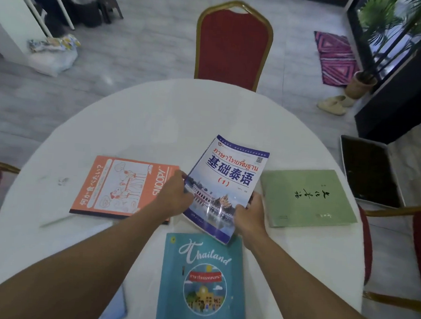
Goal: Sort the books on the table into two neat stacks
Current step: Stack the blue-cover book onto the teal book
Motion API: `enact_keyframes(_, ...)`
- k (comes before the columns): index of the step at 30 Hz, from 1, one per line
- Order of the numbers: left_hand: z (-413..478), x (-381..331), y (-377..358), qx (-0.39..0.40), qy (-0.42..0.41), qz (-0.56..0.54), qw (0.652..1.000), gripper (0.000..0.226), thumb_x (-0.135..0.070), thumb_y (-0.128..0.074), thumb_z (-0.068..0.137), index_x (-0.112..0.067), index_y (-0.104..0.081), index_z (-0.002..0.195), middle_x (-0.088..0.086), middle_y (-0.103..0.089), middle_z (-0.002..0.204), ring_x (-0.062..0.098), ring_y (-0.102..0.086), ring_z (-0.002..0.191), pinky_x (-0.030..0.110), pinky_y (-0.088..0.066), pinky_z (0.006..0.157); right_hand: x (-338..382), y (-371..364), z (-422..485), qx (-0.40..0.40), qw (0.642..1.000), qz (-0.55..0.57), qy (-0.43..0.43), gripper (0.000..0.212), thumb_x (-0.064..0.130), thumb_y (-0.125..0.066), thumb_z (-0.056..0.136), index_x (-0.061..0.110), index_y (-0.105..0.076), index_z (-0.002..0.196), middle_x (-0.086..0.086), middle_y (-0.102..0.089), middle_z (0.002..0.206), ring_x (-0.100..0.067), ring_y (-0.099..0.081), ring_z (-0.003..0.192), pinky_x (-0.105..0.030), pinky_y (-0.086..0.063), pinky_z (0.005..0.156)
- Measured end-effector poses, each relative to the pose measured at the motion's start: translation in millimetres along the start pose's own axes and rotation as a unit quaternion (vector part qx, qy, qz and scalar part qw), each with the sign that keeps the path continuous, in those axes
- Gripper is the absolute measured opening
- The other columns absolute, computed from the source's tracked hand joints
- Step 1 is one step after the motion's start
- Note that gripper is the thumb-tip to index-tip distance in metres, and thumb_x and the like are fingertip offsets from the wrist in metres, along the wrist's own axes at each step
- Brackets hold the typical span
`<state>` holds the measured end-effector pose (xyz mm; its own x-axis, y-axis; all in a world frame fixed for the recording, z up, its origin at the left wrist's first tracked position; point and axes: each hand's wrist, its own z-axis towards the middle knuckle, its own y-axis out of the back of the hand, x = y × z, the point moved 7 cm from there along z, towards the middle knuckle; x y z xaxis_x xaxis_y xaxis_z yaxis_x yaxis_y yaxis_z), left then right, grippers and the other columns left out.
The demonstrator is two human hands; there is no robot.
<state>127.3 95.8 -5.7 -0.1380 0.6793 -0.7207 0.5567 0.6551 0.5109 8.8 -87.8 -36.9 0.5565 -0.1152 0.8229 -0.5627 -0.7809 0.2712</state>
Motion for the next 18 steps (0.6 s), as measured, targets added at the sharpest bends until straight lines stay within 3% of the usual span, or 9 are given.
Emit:
enact_keyframes(3, -33.3, 6.0, -1.4, 0.015, -0.017, -0.006, 1.0, 0.055, 0.0, -0.058, 0.087, -0.02, -0.038, 0.133, 0.005, -0.059, 0.115, 0.024, -0.068, 0.093, 0.038, -0.063, 0.072, -5.6, -0.5, -24.5, 0.019, 1.0, -0.013, 0.001, 0.045, -0.004, -0.044, 0.097, 0.025, -0.043, 0.132, 0.001, -0.059, 0.128, -0.022, -0.06, 0.113, -0.046, -0.058, 0.092)
enact_keyframes(7, -73.1, 34.3, -8.5, -0.001, -0.005, 0.017, 1.0, 0.042, -0.005, -0.057, 0.091, -0.013, -0.041, 0.129, 0.008, -0.058, 0.117, 0.024, -0.066, 0.096, 0.032, -0.062, 0.069, -25.5, 3.9, -58.2, 0.033, 0.998, -0.055, 0.008, 0.05, -0.003, -0.039, 0.096, 0.026, -0.044, 0.137, -0.001, -0.061, 0.13, -0.025, -0.062, 0.11, -0.051, -0.058, 0.091)
enact_keyframes(13, -131.0, 87.6, -38.5, 0.043, 0.02, 0.043, 0.998, 0.028, -0.01, -0.054, 0.093, -0.012, -0.04, 0.117, 0.008, -0.06, 0.121, 0.017, -0.062, 0.096, 0.023, -0.055, 0.065, -65.3, 15.1, -112.4, 0.057, 0.992, -0.111, 0.025, 0.065, -0.007, -0.036, 0.09, 0.031, -0.041, 0.143, 0.005, -0.06, 0.133, -0.022, -0.058, 0.119, -0.044, -0.053, 0.099)
enact_keyframes(16, -155.5, 113.6, -56.3, 0.074, 0.029, 0.035, 0.996, 0.031, -0.015, -0.058, 0.092, -0.016, -0.038, 0.115, 0.004, -0.059, 0.12, 0.016, -0.064, 0.097, 0.032, -0.062, 0.07, -83.2, 20.1, -129.6, 0.058, 0.987, -0.143, 0.05, 0.064, -0.008, -0.039, 0.09, 0.029, -0.04, 0.143, 0.001, -0.06, 0.131, -0.022, -0.06, 0.117, -0.044, -0.057, 0.095)
enact_keyframes(18, -170.8, 125.0, -65.2, 0.086, 0.025, 0.048, 0.995, 0.029, -0.02, -0.058, 0.091, -0.017, -0.038, 0.112, 0.005, -0.058, 0.12, 0.018, -0.064, 0.099, 0.04, -0.062, 0.076, -92.1, 24.3, -137.8, 0.046, 0.982, -0.173, 0.056, 0.057, -0.006, -0.044, 0.094, 0.028, -0.041, 0.14, -0.005, -0.06, 0.125, -0.024, -0.062, 0.11, -0.041, -0.062, 0.083)
